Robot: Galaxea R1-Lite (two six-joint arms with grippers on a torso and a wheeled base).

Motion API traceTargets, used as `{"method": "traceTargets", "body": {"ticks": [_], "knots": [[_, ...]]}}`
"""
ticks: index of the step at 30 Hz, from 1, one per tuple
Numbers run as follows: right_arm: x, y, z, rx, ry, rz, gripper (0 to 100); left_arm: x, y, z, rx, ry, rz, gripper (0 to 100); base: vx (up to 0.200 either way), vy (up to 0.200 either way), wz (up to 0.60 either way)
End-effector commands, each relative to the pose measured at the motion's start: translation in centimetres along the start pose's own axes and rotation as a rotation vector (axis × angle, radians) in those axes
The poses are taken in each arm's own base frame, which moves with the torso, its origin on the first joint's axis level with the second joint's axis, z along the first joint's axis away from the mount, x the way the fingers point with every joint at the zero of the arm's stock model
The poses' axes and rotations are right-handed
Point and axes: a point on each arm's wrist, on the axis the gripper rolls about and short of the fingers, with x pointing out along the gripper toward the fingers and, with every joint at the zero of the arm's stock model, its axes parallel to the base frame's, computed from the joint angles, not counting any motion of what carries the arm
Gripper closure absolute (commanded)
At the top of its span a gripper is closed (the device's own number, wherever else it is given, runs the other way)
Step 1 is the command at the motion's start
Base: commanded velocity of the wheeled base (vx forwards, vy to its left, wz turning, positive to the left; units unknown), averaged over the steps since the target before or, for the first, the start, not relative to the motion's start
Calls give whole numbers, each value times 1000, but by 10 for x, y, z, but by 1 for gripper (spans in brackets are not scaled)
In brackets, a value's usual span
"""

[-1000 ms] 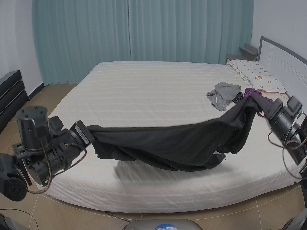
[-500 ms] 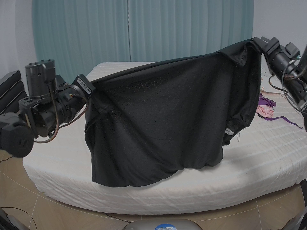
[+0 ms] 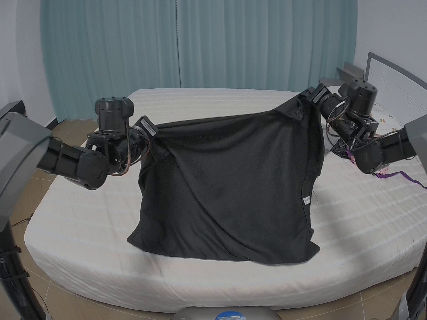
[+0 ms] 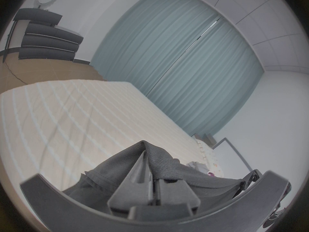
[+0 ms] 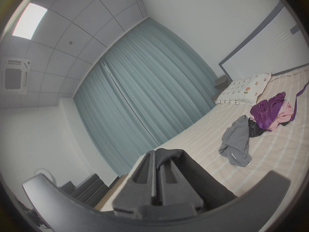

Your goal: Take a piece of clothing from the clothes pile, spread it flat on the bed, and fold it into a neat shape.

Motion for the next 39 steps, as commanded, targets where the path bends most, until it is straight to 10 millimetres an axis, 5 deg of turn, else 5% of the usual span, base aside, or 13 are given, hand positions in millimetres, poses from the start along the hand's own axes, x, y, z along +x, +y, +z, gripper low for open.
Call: {"method": "traceTargets", "body": {"ticks": [1, 8, 17, 18, 19, 20, 25, 33, 39], "knots": [[33, -42, -64, -34, 91, -71, 100, 56, 38, -47, 26, 85, 102, 100, 0, 0, 0], [60, -71, -120, -67, 110, -102, 100, 97, 62, -80, 30, 112, 140, 100, 0, 0, 0], [79, -93, -153, -72, 86, -141, 100, 128, 75, -97, 22, 100, 142, 100, 0, 0, 0], [79, -96, -156, -74, 91, -144, 0, 131, 76, -100, 20, 98, 140, 100, 0, 0, 0], [80, -99, -158, -77, 95, -147, 0, 134, 77, -100, 16, 95, 137, 100, 0, 0, 0], [80, -99, -158, -77, 95, -147, 0, 134, 77, -100, 16, 95, 137, 0, 0, 0, 0], [89, -119, -186, -87, 147, -181, 0, 156, 86, -102, -29, 91, 163, 0, 0, 0, 0], [104, -130, -165, -50, -9, -244, 0, 169, 91, -67, -160, -75, 185, 0, 0, 0, 0], [99, -152, -185, -63, 95, -316, 0, 172, 116, -78, -134, 28, 284, 0, 0, 0, 0]]}}
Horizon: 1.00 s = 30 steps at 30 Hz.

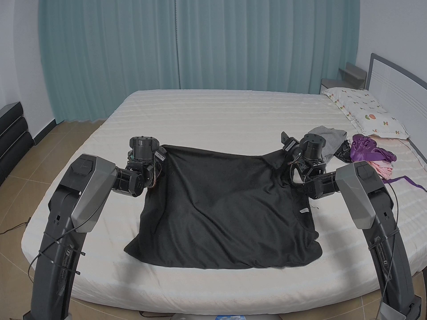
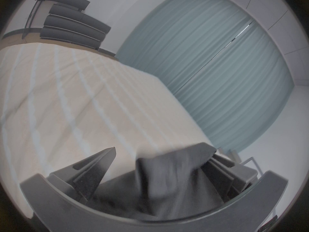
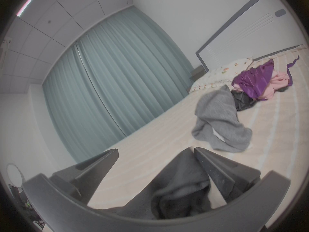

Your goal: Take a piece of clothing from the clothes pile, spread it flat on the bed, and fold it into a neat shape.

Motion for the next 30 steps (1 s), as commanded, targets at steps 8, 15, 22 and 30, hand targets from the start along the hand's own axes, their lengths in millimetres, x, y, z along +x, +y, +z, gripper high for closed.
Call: {"method": "traceTargets", "body": {"ticks": [8, 15, 22, 30], "knots": [[-13, -38, -30, -57, 198, -133, 0, -3, 38, 4, 49, 267, 161, 0, 0, 0, 0], [-31, -25, -6, -9, 233, -122, 0, -18, 34, 16, 40, 293, 156, 0, 0, 0, 0], [-102, -14, 32, 104, 441, -83, 0, -72, 34, 32, 20, 383, 99, 0, 0, 0, 0], [-176, -33, 50, 146, 623, -116, 0, -129, 56, 28, 16, 396, 105, 0, 0, 0, 0]]}}
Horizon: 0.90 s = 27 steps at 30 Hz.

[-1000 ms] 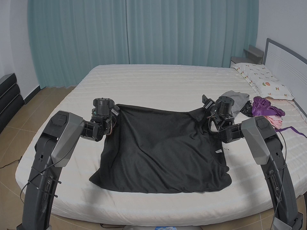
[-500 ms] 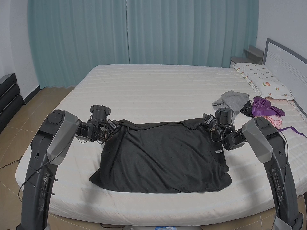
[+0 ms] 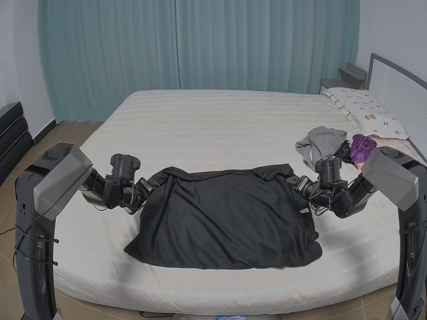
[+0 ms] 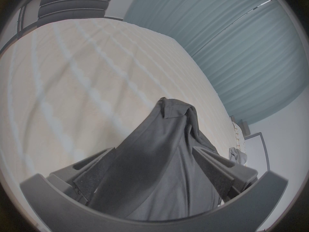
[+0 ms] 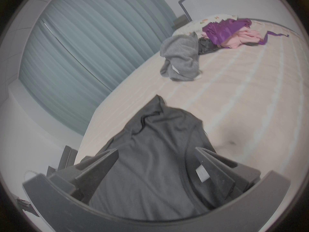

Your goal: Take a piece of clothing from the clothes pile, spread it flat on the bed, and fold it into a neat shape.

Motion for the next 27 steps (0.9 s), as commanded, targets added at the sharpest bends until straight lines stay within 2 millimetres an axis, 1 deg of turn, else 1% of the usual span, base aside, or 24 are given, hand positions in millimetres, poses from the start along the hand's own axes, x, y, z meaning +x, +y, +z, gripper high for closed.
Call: {"method": "traceTargets", "body": {"ticks": [1, 3, 6, 8, 9, 11, 13, 14, 15, 16, 18, 19, 20, 21, 22, 24, 27], "knots": [[-88, -5, 4, 54, 103, 53, 0, -72, 8, -9, -6, -9, -54, 0, 0, 0, 0], [-99, -15, -4, 57, 116, 55, 0, -84, 17, -15, -18, 4, -35, 0, 0, 0, 0], [-111, -32, -18, 57, 125, 41, 0, -99, 27, -22, -30, 12, -29, 0, 0, 0, 0], [-119, -39, -25, 61, 120, 53, 0, -106, 36, -29, -32, 17, -32, 0, 0, 0, 0], [-119, -39, -25, 61, 120, 53, 0, -106, 36, -29, -32, 17, -32, 0, 0, 0, 0], [-128, -49, -36, 65, 132, 43, 0, -110, 48, -40, -29, 17, -36, 0, 0, 0, 0], [-133, -55, -42, 68, 147, 29, 0, -113, 56, -48, -29, 22, -35, 0, 0, 0, 0], [-134, -57, -45, 68, 154, 26, 0, -113, 61, -51, -33, 25, -30, 0, 0, 0, 0], [-134, -57, -45, 68, 154, 26, 0, -113, 61, -51, -33, 25, -30, 0, 0, 0, 0], [-134, -57, -45, 68, 154, 26, 0, -113, 61, -51, -33, 25, -30, 0, -200, 0, 0], [-133, -60, -50, 72, 177, 22, 0, -113, 70, -58, -36, 26, -18, 0, -200, 0, 0], [-133, -60, -50, 72, 177, 22, 0, -113, 70, -58, -36, 26, -18, 0, -200, 0, 0], [-132, -61, -53, 88, 190, 14, 0, -112, 76, -62, -27, 34, 3, 0, -200, 0, 0], [-132, -62, -54, 93, 192, 11, 0, -110, 78, -63, -27, 34, 10, 0, -200, 0, 0], [-131, -62, -54, 96, 193, 10, 0, -109, 79, -64, -27, 34, 12, 0, 0, 0, 0], [-131, -64, -55, 105, 206, 9, 0, -100, 86, -69, -23, 32, 51, 0, 0, 0, 0], [-131, -66, -57, 110, 220, 7, 0, -92, 90, -80, 1, 25, 103, 0, 0, 0, 0]]}}
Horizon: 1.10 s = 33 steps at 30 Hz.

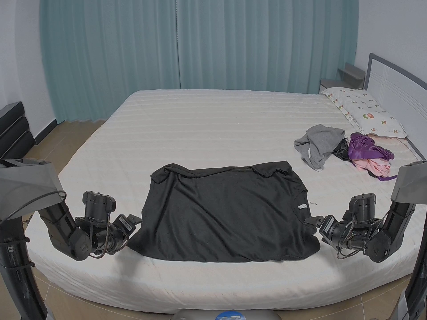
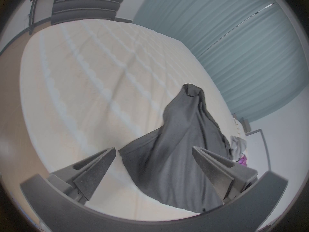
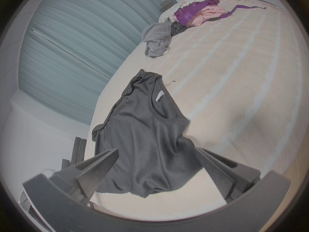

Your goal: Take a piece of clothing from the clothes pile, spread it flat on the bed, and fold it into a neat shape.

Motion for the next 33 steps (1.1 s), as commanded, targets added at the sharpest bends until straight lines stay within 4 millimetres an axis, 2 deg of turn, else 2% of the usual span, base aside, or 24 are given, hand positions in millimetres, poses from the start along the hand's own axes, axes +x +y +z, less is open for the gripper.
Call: {"method": "traceTargets", "body": {"ticks": [1, 6, 11, 16, 17, 26, 28, 33], "knots": [[2, -6, -4, 8, 24, -15, 0, 17, 11, -18, 35, 15, 87, 0, 0, 0, 0], [5, -7, -5, 7, 32, -22, 0, 27, 9, -32, 86, -16, 132, 0, 0, 0, 0], [7, -7, -7, -2, 27, -9, 0, 39, 2, -29, 88, -56, 100, 0, 0, 0, 0], [7, -8, -8, -9, 4, 15, 0, 44, 4, -24, 85, -84, 113, 0, 0, 0, 0], [8, -9, -8, -10, 2, 17, 0, 45, 4, -23, 83, -87, 115, 100, 0, 0, 0], [8, -10, -8, -11, -1, 11, 0, 44, 7, -23, 81, -97, 138, 100, 0, 0, 0], [8, -11, -7, -25, -6, 8, 0, 36, 13, -23, 81, -99, 162, 100, 0, 0, 0], [9, -14, -9, -50, 4, -8, 0, 12, 11, -19, 116, -109, 151, 100, 0, 0, 0]]}}
